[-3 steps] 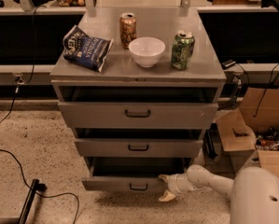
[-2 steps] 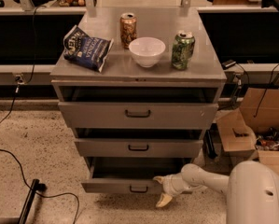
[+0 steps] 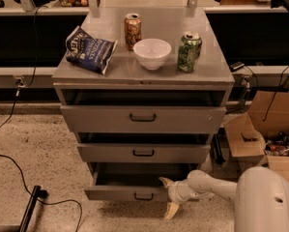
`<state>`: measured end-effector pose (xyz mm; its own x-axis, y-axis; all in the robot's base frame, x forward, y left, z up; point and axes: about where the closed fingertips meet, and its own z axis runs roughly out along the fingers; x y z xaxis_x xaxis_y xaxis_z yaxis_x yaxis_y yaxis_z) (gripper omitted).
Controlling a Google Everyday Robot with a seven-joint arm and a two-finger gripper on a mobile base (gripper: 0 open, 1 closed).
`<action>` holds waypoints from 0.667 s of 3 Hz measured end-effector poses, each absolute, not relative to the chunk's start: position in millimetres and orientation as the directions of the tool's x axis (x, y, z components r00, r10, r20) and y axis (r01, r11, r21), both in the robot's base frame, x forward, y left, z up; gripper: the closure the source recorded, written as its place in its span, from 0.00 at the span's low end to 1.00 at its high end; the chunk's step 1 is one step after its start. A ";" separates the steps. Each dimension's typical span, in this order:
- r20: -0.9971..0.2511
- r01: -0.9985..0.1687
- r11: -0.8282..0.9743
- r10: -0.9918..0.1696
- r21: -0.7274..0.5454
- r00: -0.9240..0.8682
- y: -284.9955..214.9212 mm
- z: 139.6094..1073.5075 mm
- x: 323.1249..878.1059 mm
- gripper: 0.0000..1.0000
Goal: Open bottom drawer
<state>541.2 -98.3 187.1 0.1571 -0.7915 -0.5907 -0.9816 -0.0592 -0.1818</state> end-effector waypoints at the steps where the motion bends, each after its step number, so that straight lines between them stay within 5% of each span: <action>1: -0.567 -0.983 -0.020 -0.815 -0.181 0.121 -109.0 191.7 542.1 0.00; 2: -0.554 -0.987 0.020 -0.829 -0.161 0.074 -122.3 189.7 539.0 0.01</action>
Offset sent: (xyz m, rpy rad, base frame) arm -0.0035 -0.0452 0.0030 -0.0751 0.0404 -0.1482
